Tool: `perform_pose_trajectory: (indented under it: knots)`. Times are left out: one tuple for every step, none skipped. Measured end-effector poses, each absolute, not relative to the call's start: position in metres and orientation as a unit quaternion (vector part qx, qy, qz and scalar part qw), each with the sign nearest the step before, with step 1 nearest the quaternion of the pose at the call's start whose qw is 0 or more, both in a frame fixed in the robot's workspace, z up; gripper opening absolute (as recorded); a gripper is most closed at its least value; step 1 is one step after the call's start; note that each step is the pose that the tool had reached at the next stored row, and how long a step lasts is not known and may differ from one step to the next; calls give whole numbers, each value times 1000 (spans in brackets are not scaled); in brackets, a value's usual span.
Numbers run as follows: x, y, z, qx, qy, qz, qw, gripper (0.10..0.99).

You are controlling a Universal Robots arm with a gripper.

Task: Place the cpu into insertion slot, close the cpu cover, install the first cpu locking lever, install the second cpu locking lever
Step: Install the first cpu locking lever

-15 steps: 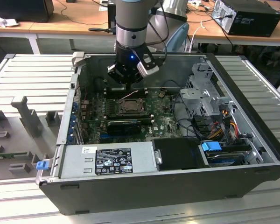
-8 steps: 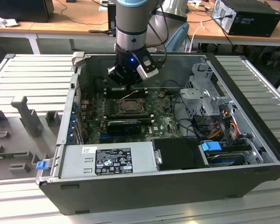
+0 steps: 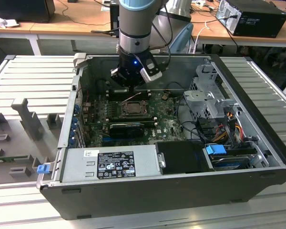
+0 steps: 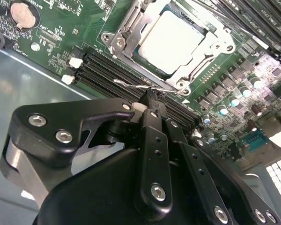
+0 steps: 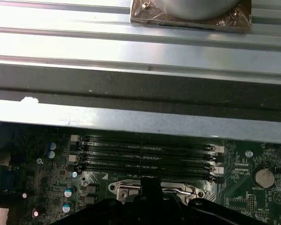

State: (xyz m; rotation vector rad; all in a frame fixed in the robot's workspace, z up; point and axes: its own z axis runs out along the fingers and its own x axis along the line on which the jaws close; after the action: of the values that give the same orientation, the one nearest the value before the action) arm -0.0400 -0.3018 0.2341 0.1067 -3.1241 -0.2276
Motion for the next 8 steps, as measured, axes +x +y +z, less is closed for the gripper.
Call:
perform_pose_trajectory:
  knots:
    - [-38, -302, 232, 34, -997, -73, 4, 106]
    - [-37, -302, 229, 34, -997, -73, 4, 106]
    - [-36, -302, 227, 34, -997, -73, 4, 106]
    - [-35, -302, 225, 34, -997, -73, 4, 106]
    - [-35, -302, 223, 34, -997, -73, 4, 106]
    - [-34, -302, 221, 34, -997, -73, 4, 106]
    - [-33, -301, 221, 34, -997, -73, 4, 106]
    - [-33, -301, 221, 34, -997, -73, 4, 106]
